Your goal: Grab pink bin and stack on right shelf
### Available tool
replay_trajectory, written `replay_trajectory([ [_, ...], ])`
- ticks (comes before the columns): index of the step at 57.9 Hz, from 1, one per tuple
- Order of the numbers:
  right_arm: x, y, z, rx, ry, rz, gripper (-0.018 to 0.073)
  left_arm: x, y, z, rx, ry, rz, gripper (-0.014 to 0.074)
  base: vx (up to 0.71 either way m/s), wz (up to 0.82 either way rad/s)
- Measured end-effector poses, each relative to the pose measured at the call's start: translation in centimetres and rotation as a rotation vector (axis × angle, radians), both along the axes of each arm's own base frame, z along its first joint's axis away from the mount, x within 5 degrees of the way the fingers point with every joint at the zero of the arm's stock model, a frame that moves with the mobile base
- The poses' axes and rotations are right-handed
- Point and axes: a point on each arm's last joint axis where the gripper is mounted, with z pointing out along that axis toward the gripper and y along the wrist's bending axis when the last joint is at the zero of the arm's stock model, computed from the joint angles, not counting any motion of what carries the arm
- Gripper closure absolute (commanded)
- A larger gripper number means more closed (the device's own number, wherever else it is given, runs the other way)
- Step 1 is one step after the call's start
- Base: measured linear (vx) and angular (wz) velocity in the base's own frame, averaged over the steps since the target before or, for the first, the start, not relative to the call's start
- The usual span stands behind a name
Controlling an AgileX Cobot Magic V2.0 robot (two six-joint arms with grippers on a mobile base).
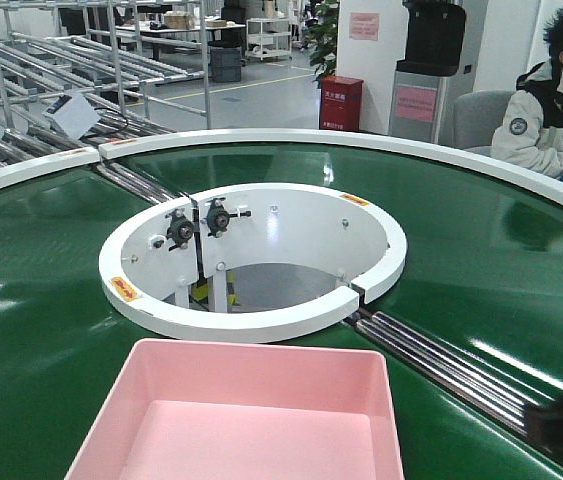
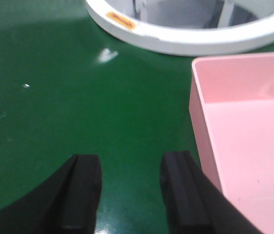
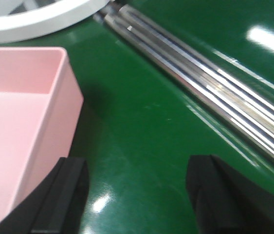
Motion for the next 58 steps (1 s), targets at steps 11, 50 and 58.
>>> replay_trajectory([
  [11,7.0,3.9,-0.7,0.006,0.144,0.148,0.0078,5.7,-2.8,-0.1,-0.006,0.111,-0.110,0.0168,0.00,0.00],
  [50,15.6,9.9,-10.4,0.052,0.555,0.076,0.0198,15.1,-6.9,-10.1,-0.063,0.538,-0.174,0.0168,0.00,0.00],
  [58,15.7,9.9,-10.8,0.051,0.564,0.073,0.0281,15.5,-7.3,-12.3,-0.080,0.603,-0.172,0.0171,0.00,0.00],
])
